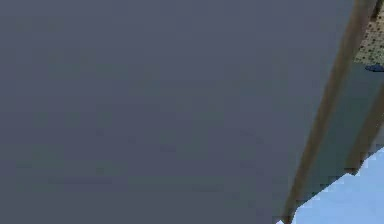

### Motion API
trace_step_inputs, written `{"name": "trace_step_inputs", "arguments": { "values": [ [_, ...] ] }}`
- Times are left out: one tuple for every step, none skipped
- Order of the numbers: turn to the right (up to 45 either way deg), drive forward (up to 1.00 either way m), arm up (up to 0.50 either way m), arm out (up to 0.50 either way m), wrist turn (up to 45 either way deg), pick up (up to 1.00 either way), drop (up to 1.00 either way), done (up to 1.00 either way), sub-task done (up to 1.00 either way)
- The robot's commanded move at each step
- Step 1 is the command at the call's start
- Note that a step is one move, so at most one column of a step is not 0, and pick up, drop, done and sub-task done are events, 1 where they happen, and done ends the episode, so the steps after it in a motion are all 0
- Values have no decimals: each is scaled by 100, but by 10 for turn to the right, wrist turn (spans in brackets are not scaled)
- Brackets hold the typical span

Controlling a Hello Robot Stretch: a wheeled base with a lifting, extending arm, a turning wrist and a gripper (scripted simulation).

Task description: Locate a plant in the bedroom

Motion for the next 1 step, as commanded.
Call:
{"name": "trace_step_inputs", "arguments": {
  "values": [
    [450, 0, 0, 0, 0, 0, 0, 0, 0]
  ]
}}
